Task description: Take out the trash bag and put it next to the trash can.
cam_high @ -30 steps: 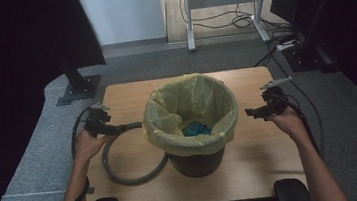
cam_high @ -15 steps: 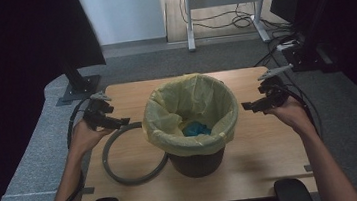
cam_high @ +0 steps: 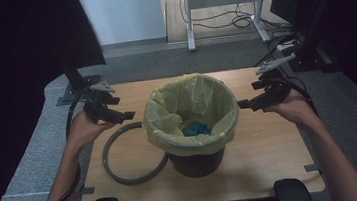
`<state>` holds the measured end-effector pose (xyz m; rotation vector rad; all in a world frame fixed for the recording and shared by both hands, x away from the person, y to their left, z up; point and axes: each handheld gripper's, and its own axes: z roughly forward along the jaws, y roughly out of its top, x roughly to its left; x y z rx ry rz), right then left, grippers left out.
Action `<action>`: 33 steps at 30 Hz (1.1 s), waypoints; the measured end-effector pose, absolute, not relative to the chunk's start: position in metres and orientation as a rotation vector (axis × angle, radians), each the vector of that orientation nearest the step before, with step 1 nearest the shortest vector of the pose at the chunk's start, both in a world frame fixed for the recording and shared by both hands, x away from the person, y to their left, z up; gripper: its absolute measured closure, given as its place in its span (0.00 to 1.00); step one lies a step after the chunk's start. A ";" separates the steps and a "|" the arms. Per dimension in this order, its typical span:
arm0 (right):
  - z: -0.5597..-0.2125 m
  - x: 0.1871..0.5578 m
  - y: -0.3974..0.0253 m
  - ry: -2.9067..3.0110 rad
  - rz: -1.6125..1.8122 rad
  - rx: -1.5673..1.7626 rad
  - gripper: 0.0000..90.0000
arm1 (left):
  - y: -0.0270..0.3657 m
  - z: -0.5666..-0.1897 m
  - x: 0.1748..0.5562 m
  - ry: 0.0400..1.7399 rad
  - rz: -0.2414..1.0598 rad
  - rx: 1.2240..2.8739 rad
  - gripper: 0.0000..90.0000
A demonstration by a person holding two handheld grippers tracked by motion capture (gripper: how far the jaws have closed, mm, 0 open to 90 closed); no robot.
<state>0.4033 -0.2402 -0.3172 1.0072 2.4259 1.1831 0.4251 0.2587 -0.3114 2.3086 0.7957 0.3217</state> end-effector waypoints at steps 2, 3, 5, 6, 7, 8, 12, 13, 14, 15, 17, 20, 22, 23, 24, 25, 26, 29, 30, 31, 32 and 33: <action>-0.311 0.400 -0.238 2.429 1.175 0.985 0.05 | 0.256 -0.305 0.421 0.773 0.328 2.312 0.14; -0.308 0.398 -0.237 2.436 1.187 0.977 0.06 | 0.254 -0.302 0.418 0.760 0.327 2.311 0.14; -0.302 0.393 -0.235 2.442 1.205 0.951 0.06 | 0.251 -0.295 0.414 0.733 0.322 2.315 0.14; -0.300 0.391 -0.234 2.442 1.206 0.937 0.07 | 0.248 -0.292 0.411 0.720 0.325 2.319 0.14; -0.297 0.389 -0.232 2.449 1.209 0.931 0.07 | 0.246 -0.288 0.409 0.707 0.330 2.325 0.14; -0.295 0.387 -0.230 2.457 1.212 0.916 0.07 | 0.243 -0.285 0.407 0.691 0.333 2.328 0.14; -0.287 0.378 -0.219 2.498 1.213 0.853 0.08 | 0.233 -0.273 0.397 0.619 0.312 2.319 0.14; -0.285 0.376 -0.216 2.508 1.221 0.834 0.08 | 0.230 -0.270 0.394 0.598 0.300 2.315 0.14; -0.284 0.373 -0.213 2.516 1.233 0.816 0.09 | 0.227 -0.268 0.391 0.580 0.291 2.314 0.14; -0.283 0.371 -0.210 2.524 1.241 0.796 0.09 | 0.224 -0.266 0.388 0.562 0.285 2.313 0.14; -0.281 0.366 -0.204 2.548 1.256 0.753 0.09 | 0.218 -0.264 0.383 0.526 0.266 2.312 0.13; -0.278 0.360 -0.195 2.583 1.259 0.702 0.09 | 0.209 -0.262 0.376 0.472 0.246 2.311 0.12; -0.277 0.355 -0.189 2.605 1.260 0.676 0.09 | 0.204 -0.261 0.372 0.445 0.223 2.307 0.12; -0.277 0.353 -0.186 2.616 1.263 0.665 0.09 | 0.201 -0.261 0.371 0.430 0.218 2.309 0.12; -0.276 0.351 -0.183 2.628 1.273 0.648 0.09 | 0.199 -0.261 0.369 0.417 0.211 2.311 0.12; -0.276 0.349 -0.181 2.639 1.282 0.637 0.09 | 0.196 -0.261 0.367 0.404 0.201 2.314 0.11; -0.276 0.347 -0.178 2.650 1.283 0.620 0.09 | 0.193 -0.261 0.365 0.393 0.193 2.317 0.11; -0.277 0.341 -0.170 2.678 1.280 0.558 0.09 | 0.184 -0.263 0.358 0.361 0.171 2.345 0.11; -0.277 0.339 -0.167 2.687 1.281 0.538 0.09 | 0.181 -0.264 0.356 0.347 0.160 2.350 0.11; -0.278 0.337 -0.165 2.696 1.284 0.524 0.10 | 0.178 -0.265 0.354 0.331 0.154 2.360 0.12; -0.279 0.336 -0.162 2.709 1.284 0.512 0.11 | 0.175 -0.266 0.352 0.319 0.146 2.365 0.13; -0.279 0.336 -0.162 2.709 1.284 0.512 0.11 | 0.175 -0.266 0.352 0.319 0.146 2.365 0.14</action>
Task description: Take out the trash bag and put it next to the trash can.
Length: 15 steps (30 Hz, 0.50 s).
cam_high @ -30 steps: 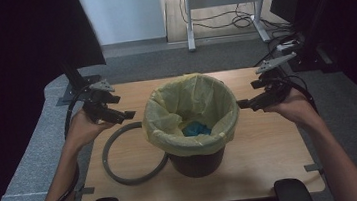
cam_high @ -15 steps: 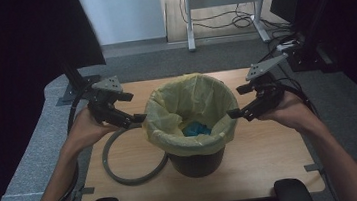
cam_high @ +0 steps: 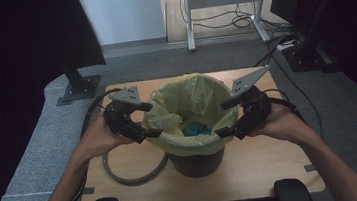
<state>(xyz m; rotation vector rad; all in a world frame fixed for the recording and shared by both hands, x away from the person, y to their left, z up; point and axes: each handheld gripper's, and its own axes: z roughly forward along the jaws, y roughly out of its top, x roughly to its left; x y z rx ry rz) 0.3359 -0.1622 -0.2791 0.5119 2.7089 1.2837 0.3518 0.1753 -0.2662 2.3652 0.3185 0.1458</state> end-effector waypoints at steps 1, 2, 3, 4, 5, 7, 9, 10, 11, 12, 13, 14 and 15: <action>-0.280 0.335 -0.160 2.718 1.283 0.503 0.13 | 0.172 -0.268 0.350 0.306 0.134 2.370 0.14; -0.281 0.333 -0.157 2.728 1.282 0.494 0.15 | 0.169 -0.269 0.348 0.298 0.127 2.373 0.15; -0.283 0.332 -0.154 2.743 1.284 0.479 0.16 | 0.167 -0.270 0.346 0.287 0.121 2.380 0.15; -0.284 0.331 -0.152 2.754 1.282 0.469 0.16 | 0.164 -0.272 0.345 0.275 0.113 2.389 0.15; -0.286 0.329 -0.148 2.773 1.279 0.450 0.17 | 0.162 -0.273 0.344 0.267 0.109 2.395 0.16; -0.287 0.328 -0.146 2.783 1.280 0.437 0.19 | 0.157 -0.275 0.341 0.248 0.102 2.412 0.16; -0.288 0.327 -0.143 2.798 1.282 0.403 0.27 | 0.154 -0.278 0.339 0.236 0.090 2.422 0.16; -0.289 0.326 -0.142 2.802 1.283 0.391 0.30 | 0.152 -0.279 0.338 0.230 0.083 2.431 0.17; -0.289 0.326 -0.141 2.809 1.282 0.377 0.35 | 0.151 -0.280 0.338 0.226 0.079 2.439 0.18; -0.289 0.326 -0.141 2.816 1.279 0.368 0.40 | 0.150 -0.282 0.337 0.221 0.068 2.448 0.20; -0.290 0.325 -0.141 2.831 1.274 0.348 0.47 | 0.150 -0.284 0.337 0.215 0.053 2.456 0.23; -0.291 0.325 -0.140 2.843 1.274 0.328 0.53 | 0.150 -0.285 0.337 0.213 0.048 2.462 0.26; -0.291 0.325 -0.140 2.852 1.272 0.318 0.58 | 0.150 -0.286 0.337 0.215 0.049 2.469 0.27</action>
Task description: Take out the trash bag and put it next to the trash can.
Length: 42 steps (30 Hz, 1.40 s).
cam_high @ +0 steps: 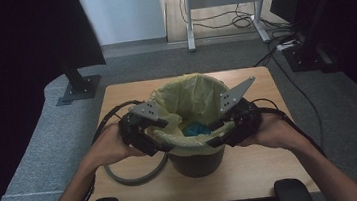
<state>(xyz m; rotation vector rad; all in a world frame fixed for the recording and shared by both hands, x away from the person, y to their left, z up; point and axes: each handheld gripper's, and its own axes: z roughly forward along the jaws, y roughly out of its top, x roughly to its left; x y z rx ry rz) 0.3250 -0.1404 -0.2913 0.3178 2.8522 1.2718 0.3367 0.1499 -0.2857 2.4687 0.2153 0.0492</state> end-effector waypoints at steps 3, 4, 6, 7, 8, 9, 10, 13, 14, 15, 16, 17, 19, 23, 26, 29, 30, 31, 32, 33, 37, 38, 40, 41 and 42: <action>-0.291 0.324 -0.142 2.890 1.304 0.283 0.76 | 0.152 -0.286 0.336 0.205 0.034 2.467 0.36; -0.291 0.324 -0.142 2.890 1.304 0.283 0.76 | 0.152 -0.286 0.336 0.205 0.034 2.467 0.40; -0.289 0.324 -0.143 2.884 1.327 0.279 0.82 | 0.153 -0.283 0.335 0.185 0.006 2.455 0.50; -0.287 0.324 -0.144 2.882 1.345 0.280 0.85 | 0.153 -0.281 0.336 0.187 -0.015 2.449 0.50; -0.285 0.324 -0.145 2.880 1.360 0.281 0.88 | 0.153 -0.280 0.336 0.190 -0.028 2.445 0.56; -0.284 0.325 -0.146 2.875 1.373 0.281 0.98 | 0.154 -0.279 0.336 0.193 -0.040 2.442 0.60; -0.281 0.325 -0.148 2.868 1.362 0.282 0.98 | 0.154 -0.277 0.337 0.195 -0.057 2.437 0.67; -0.281 0.326 -0.148 2.867 1.358 0.286 0.99 | 0.155 -0.274 0.339 0.198 -0.099 2.411 0.75; -0.280 0.326 -0.148 2.865 1.358 0.290 0.99 | 0.155 -0.272 0.339 0.195 -0.108 2.401 0.82; -0.279 0.328 -0.149 2.854 1.372 0.305 0.99 | 0.155 -0.269 0.338 0.204 -0.069 2.406 0.95; -0.279 0.329 -0.149 2.847 1.382 0.315 0.99 | 0.155 -0.269 0.338 0.211 -0.073 2.410 0.96; -0.278 0.330 -0.150 2.839 1.388 0.324 0.99 | 0.154 -0.269 0.339 0.208 -0.070 2.412 0.97; -0.277 0.333 -0.151 2.817 1.397 0.349 0.99 | 0.154 -0.268 0.340 0.230 -0.059 2.410 0.98; -0.274 0.340 -0.153 2.793 1.403 0.375 0.99 | 0.156 -0.266 0.345 0.261 -0.055 2.367 0.98; -0.272 0.344 -0.154 2.775 1.410 0.395 0.99 | 0.158 -0.264 0.350 0.299 -0.042 2.336 0.98; -0.270 0.348 -0.154 2.760 1.413 0.401 0.99 | 0.160 -0.262 0.355 0.328 -0.019 2.312 0.98; -0.270 0.349 -0.154 2.760 1.416 0.400 0.99 | 0.160 -0.261 0.357 0.335 -0.012 2.305 0.99; -0.270 0.351 -0.154 2.757 1.412 0.401 0.99 | 0.161 -0.260 0.359 0.340 -0.007 2.304 0.99; -0.270 0.353 -0.153 2.755 1.416 0.405 0.99 | 0.161 -0.260 0.362 0.352 0.005 2.296 0.99; -0.270 0.355 -0.153 2.755 1.422 0.410 0.99 | 0.161 -0.259 0.365 0.363 0.011 2.290 0.99; -0.270 0.360 -0.153 2.742 1.440 0.451 0.71 | 0.163 -0.259 0.380 0.422 0.036 2.262 0.99; -0.270 0.361 -0.152 2.736 1.432 0.458 0.64 | 0.163 -0.259 0.384 0.436 0.039 2.254 0.99; -0.271 0.360 -0.152 2.741 1.431 0.462 0.52 | 0.164 -0.260 0.391 0.460 0.055 2.244 0.99; -0.271 0.359 -0.152 2.743 1.420 0.471 0.47 | 0.165 -0.261 0.394 0.471 0.055 2.236 0.99; -0.272 0.359 -0.152 2.748 1.412 0.473 0.45 | 0.165 -0.261 0.398 0.479 0.060 2.235 0.99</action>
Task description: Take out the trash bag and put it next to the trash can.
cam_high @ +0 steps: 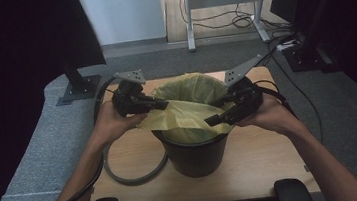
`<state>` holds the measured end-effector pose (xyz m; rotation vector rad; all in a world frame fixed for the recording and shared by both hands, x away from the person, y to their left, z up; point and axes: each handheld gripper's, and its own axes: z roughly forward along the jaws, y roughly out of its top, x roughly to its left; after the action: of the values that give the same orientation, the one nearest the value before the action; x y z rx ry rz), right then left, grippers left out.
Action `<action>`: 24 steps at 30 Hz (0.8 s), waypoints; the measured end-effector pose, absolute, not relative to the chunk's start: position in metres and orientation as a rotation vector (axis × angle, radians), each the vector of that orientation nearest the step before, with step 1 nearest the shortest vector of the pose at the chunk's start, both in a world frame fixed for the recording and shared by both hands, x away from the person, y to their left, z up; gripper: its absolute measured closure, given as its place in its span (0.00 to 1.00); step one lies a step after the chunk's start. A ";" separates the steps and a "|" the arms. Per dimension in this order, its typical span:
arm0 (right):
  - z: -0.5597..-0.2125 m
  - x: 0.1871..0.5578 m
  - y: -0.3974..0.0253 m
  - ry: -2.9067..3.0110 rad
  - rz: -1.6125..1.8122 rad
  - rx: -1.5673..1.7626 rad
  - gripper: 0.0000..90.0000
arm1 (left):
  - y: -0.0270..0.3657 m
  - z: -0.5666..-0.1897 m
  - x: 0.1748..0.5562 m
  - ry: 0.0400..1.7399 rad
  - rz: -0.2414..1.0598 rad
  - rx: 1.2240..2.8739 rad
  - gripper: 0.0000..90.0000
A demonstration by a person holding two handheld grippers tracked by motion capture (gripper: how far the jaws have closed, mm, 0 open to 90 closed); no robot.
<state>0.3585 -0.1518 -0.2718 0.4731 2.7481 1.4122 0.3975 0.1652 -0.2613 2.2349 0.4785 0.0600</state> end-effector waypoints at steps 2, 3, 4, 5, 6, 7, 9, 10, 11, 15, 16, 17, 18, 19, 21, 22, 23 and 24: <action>-0.273 0.357 -0.152 2.748 1.402 0.476 0.44 | 0.166 -0.263 0.403 0.491 0.064 2.233 0.99; -0.273 0.357 -0.153 2.743 1.388 0.487 0.45 | 0.166 -0.263 0.405 0.497 0.069 2.232 0.99; -0.274 0.358 -0.153 2.742 1.372 0.500 0.46 | 0.166 -0.263 0.406 0.498 0.073 2.234 0.99; -0.274 0.359 -0.155 2.736 1.358 0.515 0.47 | 0.167 -0.263 0.408 0.504 0.085 2.237 0.99; -0.275 0.361 -0.156 2.730 1.346 0.536 0.47 | 0.167 -0.262 0.409 0.512 0.107 2.239 0.99; -0.276 0.362 -0.157 2.728 1.338 0.547 0.48 | 0.169 -0.261 0.410 0.523 0.117 2.238 0.99; -0.279 0.365 -0.160 2.726 1.295 0.573 0.51 | 0.174 -0.260 0.413 0.543 0.129 2.221 0.99; -0.281 0.367 -0.162 2.726 1.275 0.586 0.52 | 0.176 -0.259 0.415 0.551 0.135 2.216 0.99; -0.282 0.368 -0.163 2.725 1.266 0.597 0.56 | 0.178 -0.258 0.416 0.559 0.141 2.211 0.99; -0.285 0.375 -0.168 2.725 1.250 0.636 0.69 | 0.184 -0.257 0.418 0.575 0.152 2.205 0.99; -0.286 0.377 -0.169 2.725 1.250 0.640 0.72 | 0.185 -0.258 0.419 0.577 0.153 2.203 0.99; -0.286 0.378 -0.170 2.724 1.247 0.643 0.76 | 0.186 -0.258 0.420 0.582 0.153 2.204 0.99; -0.286 0.380 -0.171 2.720 1.252 0.646 0.79 | 0.187 -0.259 0.421 0.587 0.157 2.204 0.99; -0.285 0.382 -0.171 2.716 1.254 0.649 0.83 | 0.187 -0.259 0.422 0.595 0.167 2.208 0.99; -0.285 0.386 -0.172 2.705 1.257 0.656 0.87 | 0.189 -0.259 0.426 0.610 0.171 2.211 0.99; -0.284 0.388 -0.172 2.699 1.256 0.662 0.88 | 0.189 -0.259 0.428 0.614 0.171 2.208 0.99; -0.284 0.391 -0.172 2.694 1.259 0.666 0.89 | 0.189 -0.259 0.430 0.619 0.170 2.208 0.99; -0.283 0.393 -0.172 2.692 1.257 0.669 0.90 | 0.189 -0.259 0.432 0.625 0.175 2.213 0.99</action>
<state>0.3931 -0.1718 -0.2833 0.6690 2.6920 1.2567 0.4316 0.1892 -0.2593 2.2127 0.6253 0.1746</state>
